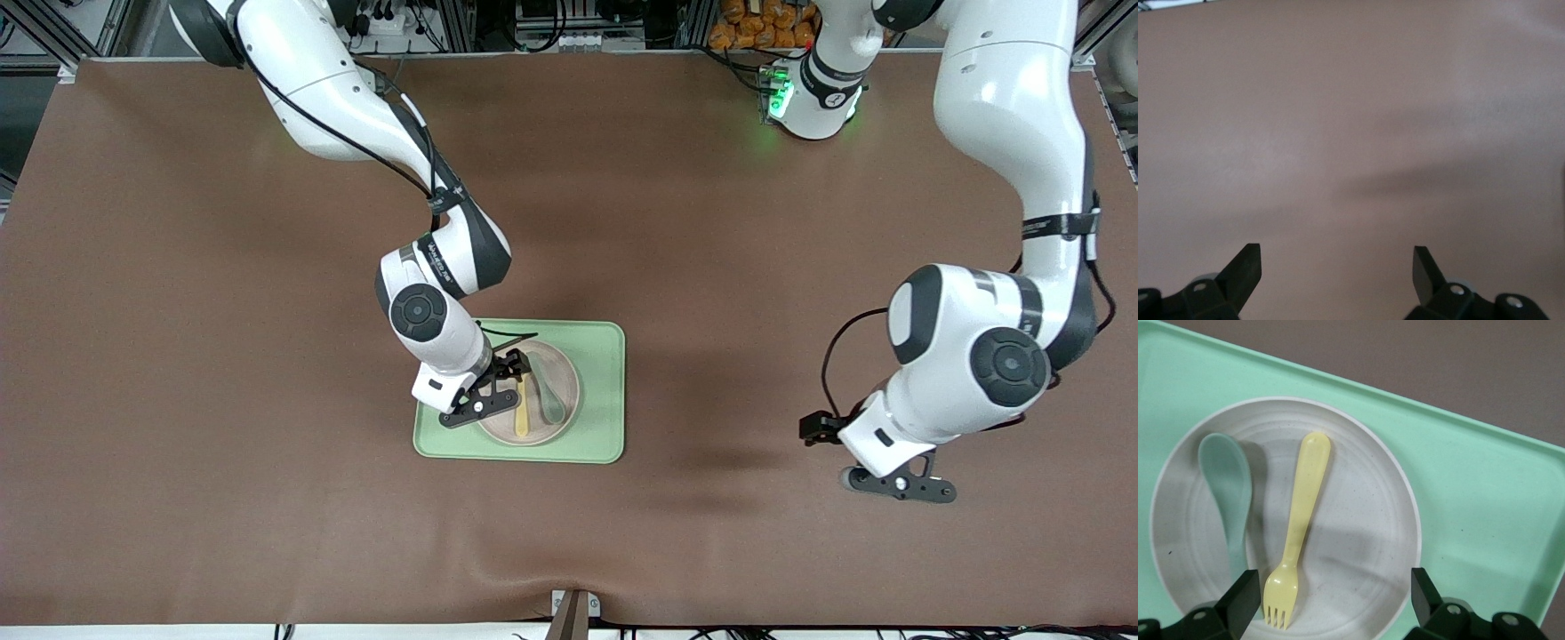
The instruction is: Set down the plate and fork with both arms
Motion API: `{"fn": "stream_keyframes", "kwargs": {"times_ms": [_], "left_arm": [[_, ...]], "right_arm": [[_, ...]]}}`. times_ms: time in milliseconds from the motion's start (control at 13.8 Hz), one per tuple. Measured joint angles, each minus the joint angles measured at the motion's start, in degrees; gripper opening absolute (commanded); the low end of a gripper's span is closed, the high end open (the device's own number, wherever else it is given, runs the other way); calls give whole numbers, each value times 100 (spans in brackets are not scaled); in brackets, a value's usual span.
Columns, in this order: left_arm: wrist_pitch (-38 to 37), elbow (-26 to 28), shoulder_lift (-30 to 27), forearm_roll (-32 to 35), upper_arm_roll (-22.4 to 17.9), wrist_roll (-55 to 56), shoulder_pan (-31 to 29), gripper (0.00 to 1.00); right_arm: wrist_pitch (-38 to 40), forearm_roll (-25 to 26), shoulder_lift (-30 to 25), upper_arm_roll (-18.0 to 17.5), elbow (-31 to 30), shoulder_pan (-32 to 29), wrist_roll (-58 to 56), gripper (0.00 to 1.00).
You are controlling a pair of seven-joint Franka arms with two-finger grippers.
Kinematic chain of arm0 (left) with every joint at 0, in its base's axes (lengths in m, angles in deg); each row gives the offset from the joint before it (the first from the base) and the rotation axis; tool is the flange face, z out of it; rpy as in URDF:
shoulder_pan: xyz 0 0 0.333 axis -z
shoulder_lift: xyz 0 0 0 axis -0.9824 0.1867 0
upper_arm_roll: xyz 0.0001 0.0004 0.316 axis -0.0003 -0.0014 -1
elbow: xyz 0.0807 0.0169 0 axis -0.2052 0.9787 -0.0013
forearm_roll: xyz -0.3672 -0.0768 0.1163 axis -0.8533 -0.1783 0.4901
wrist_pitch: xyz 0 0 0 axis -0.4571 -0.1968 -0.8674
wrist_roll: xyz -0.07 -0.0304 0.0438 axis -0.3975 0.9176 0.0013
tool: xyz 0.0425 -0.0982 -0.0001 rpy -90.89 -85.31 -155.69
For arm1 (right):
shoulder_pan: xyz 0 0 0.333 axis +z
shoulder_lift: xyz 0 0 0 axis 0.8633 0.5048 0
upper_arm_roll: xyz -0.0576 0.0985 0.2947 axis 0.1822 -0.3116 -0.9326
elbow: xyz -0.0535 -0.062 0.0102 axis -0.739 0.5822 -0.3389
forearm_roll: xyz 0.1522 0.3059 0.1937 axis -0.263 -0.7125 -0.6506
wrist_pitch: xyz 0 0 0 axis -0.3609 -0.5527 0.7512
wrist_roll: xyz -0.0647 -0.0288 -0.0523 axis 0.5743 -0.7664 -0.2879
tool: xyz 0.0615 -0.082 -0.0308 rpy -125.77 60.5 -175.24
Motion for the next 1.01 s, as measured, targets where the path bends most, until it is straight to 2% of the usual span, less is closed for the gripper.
{"fn": "stream_keyframes", "kwargs": {"times_ms": [217,362,580,1014], "left_arm": [[-616,6,-404,342,40,3,-31,100],[-1135,56,-836,482,57,-139,-149,100],[-1722,216,-1539,494,63,-734,-493,100],[-2471,688,-2789,490,75,-823,-616,100]], "right_arm": [[-232,0,142,0,2,10,153,88],[-259,0,173,-1,4,60,253,86],[-261,0,173,-2,16,105,320,79],[-260,0,191,-4,21,128,400,79]]}}
